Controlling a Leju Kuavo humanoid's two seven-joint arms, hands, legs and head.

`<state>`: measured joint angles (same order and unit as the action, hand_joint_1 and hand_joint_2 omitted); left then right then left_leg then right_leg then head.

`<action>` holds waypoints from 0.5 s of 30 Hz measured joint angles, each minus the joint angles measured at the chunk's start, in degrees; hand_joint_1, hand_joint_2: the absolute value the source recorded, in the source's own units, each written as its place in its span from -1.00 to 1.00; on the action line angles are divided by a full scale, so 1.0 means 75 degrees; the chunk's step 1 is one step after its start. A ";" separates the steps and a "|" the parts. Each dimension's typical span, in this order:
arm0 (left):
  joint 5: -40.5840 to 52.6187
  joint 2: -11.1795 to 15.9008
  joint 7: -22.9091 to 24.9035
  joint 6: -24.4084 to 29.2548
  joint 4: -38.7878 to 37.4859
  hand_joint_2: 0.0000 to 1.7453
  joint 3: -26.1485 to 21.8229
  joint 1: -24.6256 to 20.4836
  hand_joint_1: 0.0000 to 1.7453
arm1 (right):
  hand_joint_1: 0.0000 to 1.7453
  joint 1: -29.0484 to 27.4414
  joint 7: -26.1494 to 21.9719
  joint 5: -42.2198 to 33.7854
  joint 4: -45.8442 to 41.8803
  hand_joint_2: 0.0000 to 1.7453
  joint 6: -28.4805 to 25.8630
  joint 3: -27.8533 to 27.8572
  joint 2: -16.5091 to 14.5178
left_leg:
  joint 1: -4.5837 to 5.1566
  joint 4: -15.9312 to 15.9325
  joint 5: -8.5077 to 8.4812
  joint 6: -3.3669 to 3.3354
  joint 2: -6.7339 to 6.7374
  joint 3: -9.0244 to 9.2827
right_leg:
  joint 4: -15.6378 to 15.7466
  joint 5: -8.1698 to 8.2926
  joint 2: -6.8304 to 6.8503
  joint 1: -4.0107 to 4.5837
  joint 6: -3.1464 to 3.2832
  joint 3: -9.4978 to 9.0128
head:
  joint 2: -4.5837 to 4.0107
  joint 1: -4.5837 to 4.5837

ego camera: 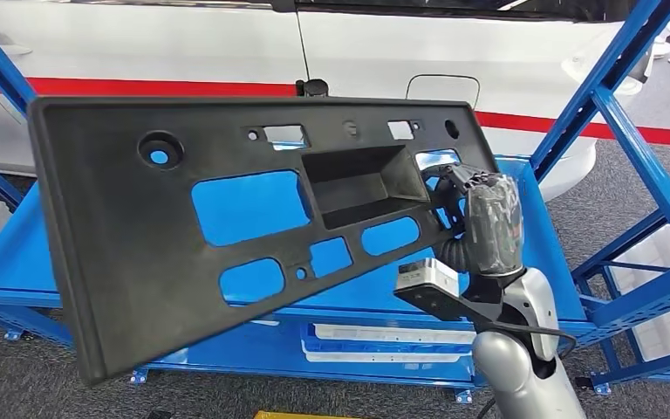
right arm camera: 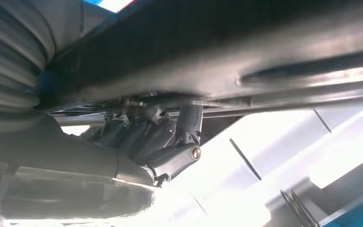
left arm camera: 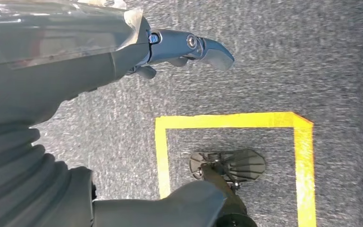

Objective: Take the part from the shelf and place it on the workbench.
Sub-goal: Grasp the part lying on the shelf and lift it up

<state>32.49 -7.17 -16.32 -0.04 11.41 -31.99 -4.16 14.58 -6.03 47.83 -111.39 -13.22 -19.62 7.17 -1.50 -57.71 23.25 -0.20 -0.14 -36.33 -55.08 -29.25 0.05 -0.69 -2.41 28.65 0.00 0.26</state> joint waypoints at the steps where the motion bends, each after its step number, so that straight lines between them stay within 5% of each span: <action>1: 0.0002 0.0001 0.0038 0.0004 0.0000 1.00 -0.0028 0.0001 -1.00 | 1.00 0.0043 0.0012 -0.0046 0.0136 1.00 0.0047 -0.0002 -0.0036 | 0.0009 -0.0011 0.0010 -0.0011 0.0000 -0.0004 | 0.0007 0.0004 0.0001 -0.0006 -0.0007 -0.0006 | 0.0000 0.0000; 7: -0.0081 0.0003 0.0176 -0.0087 0.0000 1.00 -0.0232 0.0027 -1.00 | 1.00 0.0182 0.0087 -0.0569 0.0835 1.00 0.0282 -0.0009 -0.0259 | 0.0041 0.0056 0.0006 -0.0179 0.0006 0.0038 | -0.0079 -0.0055 0.0006 -0.0083 -0.0101 -0.0032 | 0.0000 0.0002; 9: -0.0124 -0.0004 0.0198 -0.0088 0.0000 1.00 -0.0291 0.0029 -1.00 | 1.00 0.0204 0.0075 -0.0656 0.0971 1.00 0.0279 -0.0012 -0.0297 | 0.0002 0.0130 -0.0031 -0.0242 0.0021 0.0084 | -0.0685 -0.0338 0.0006 -0.0107 -0.0066 0.0275 | 0.0000 -0.0011; 12: -0.0217 -0.0008 0.0226 -0.0103 0.0000 1.00 -0.0406 0.0038 -1.00 | 1.00 0.0208 0.0071 -0.0753 0.1122 1.00 0.0277 -0.0011 -0.0330 | 0.0006 0.0129 -0.0026 -0.0253 0.0017 0.0083 | -0.2199 -0.0843 -0.0002 -0.0123 -0.0046 0.1128 | 0.0000 -0.0022; 13: -0.0244 -0.0009 0.0229 -0.0114 0.0000 1.00 -0.0447 0.0044 -1.00 | 1.00 0.0206 0.0074 -0.0778 0.1152 1.00 0.0277 -0.0009 -0.0335 | 0.0005 0.0125 -0.0024 -0.0245 0.0009 0.0082 | -0.2351 -0.0823 -0.0003 -0.0131 -0.0095 0.1256 | 0.0000 -0.0025; 15: -0.0272 -0.0017 0.0232 -0.0133 -0.0001 1.00 -0.0507 0.0052 -1.00 | 1.00 0.0206 0.0081 -0.0800 0.1192 1.00 0.0277 -0.0007 -0.0337 | -0.0019 0.0109 -0.0017 -0.0199 -0.0013 0.0089 | -0.1660 -0.0407 0.0003 -0.0178 -0.0253 0.1008 | 0.0000 -0.0027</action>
<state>30.45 -7.29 -14.58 -1.04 11.40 -35.80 -3.76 16.13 -5.42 41.83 -102.45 -11.15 -19.67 4.64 -1.64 -56.90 23.13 -1.68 -0.24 -35.66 -67.53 -32.30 0.07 -2.03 -4.30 36.22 0.00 0.05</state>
